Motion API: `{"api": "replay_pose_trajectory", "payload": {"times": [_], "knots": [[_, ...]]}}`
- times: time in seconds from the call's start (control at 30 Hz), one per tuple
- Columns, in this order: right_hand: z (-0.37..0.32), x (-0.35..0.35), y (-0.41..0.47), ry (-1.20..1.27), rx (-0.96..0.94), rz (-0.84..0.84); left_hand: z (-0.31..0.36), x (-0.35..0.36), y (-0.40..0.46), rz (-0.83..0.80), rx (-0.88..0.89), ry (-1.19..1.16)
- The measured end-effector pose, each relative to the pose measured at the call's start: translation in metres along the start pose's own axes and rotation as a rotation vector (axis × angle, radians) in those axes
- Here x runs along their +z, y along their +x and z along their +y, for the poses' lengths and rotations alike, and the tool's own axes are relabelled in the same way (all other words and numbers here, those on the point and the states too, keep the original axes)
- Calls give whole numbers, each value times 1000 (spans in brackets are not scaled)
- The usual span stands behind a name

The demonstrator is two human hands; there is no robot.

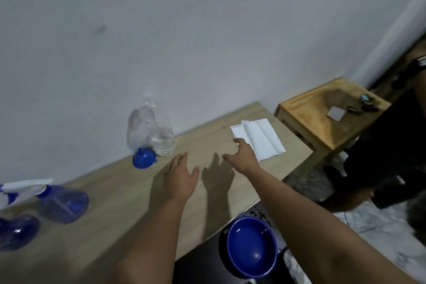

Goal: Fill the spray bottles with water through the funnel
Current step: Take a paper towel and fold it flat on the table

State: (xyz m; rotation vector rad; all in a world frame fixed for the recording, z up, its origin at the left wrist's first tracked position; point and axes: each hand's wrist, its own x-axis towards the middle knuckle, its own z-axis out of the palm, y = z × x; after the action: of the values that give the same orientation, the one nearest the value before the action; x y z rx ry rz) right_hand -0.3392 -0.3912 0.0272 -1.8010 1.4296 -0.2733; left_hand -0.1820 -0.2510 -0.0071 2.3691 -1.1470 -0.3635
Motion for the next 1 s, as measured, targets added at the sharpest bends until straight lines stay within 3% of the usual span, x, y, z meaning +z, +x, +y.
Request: {"api": "replay_pose_trajectory", "payload": {"times": [0.27,0.47,0.8,1.0], "knots": [[83,-92,29,-24,58,145,120,79,41,-205,238,32],[136,-105,68,2,-30,120,152,152,59,-337,114,168],[177,-116,103,44,-184,63,168,202,74,-307,27,293],[183,-121,108,61,-191,30,176,202,73,-163,40,317]]}}
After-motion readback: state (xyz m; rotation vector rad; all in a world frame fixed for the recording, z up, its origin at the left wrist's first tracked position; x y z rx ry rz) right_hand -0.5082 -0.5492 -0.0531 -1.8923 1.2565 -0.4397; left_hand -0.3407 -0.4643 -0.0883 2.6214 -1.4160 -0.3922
